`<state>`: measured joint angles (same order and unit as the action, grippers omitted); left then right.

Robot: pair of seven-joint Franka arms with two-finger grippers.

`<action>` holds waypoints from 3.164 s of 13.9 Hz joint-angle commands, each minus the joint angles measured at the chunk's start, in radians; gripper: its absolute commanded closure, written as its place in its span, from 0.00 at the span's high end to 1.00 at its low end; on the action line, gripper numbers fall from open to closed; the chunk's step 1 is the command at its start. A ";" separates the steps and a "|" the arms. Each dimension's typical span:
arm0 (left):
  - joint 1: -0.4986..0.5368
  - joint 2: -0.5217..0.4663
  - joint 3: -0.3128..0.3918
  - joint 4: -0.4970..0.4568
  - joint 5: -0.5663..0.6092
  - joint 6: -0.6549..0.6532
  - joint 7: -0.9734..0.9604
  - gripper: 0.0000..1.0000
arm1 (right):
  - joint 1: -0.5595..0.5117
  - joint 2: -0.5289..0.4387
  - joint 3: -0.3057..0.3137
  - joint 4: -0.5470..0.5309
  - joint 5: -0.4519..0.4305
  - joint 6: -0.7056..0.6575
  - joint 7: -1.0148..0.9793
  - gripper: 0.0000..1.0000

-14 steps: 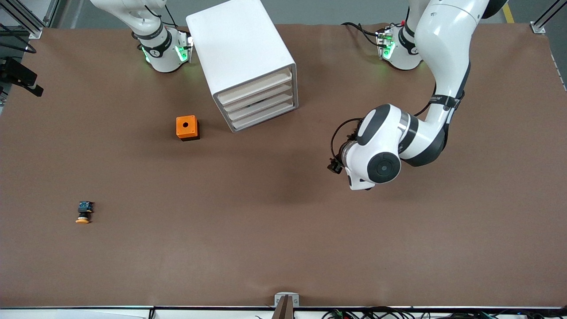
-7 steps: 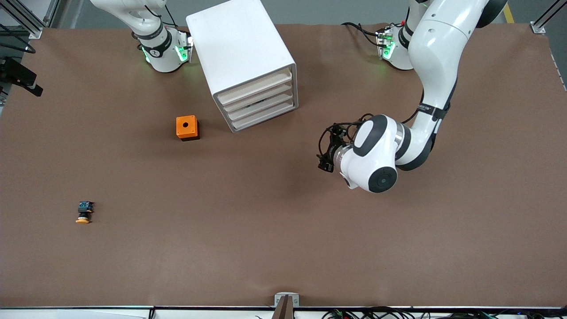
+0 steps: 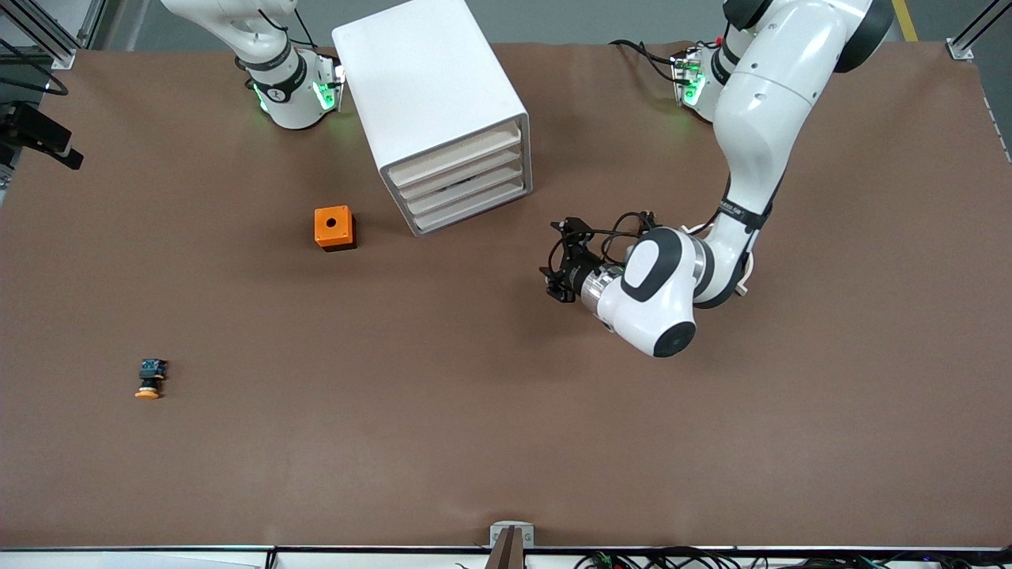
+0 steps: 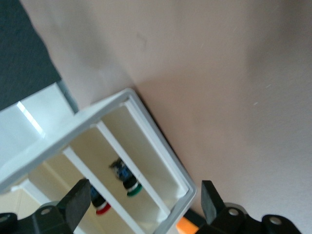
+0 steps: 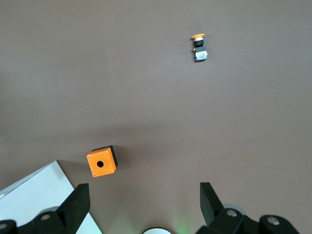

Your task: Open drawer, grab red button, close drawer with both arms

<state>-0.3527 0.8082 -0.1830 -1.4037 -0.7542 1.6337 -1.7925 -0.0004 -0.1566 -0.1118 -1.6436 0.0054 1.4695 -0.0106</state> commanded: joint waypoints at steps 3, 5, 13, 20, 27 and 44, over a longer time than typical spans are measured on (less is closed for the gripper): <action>-0.023 0.069 0.007 0.020 -0.219 -0.009 -0.151 0.93 | 0.002 -0.020 0.008 -0.012 0.010 -0.003 0.001 1.00; -0.067 0.069 0.007 0.020 -0.232 -0.011 -0.253 0.93 | 0.002 -0.020 0.008 -0.010 0.001 0.006 -0.035 1.00; -0.173 0.103 0.004 0.018 -0.250 -0.052 -0.571 0.78 | -0.006 -0.018 0.006 -0.010 -0.002 0.026 -0.091 1.00; -0.229 0.106 0.004 0.018 -0.298 -0.140 -0.624 0.64 | -0.009 -0.018 0.004 -0.004 -0.004 0.015 -0.078 1.00; -0.242 0.127 0.005 0.018 -0.301 -0.140 -0.613 0.23 | -0.015 0.006 -0.003 0.039 -0.004 0.009 -0.080 1.00; -0.144 0.118 0.154 0.097 -0.295 -0.123 -0.435 0.04 | -0.049 0.285 0.000 0.088 -0.030 0.034 -0.140 1.00</action>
<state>-0.4893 0.9198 -0.0656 -1.3151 -1.0410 1.4870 -2.2990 -0.0419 0.1103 -0.1192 -1.5999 -0.0160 1.5223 -0.1472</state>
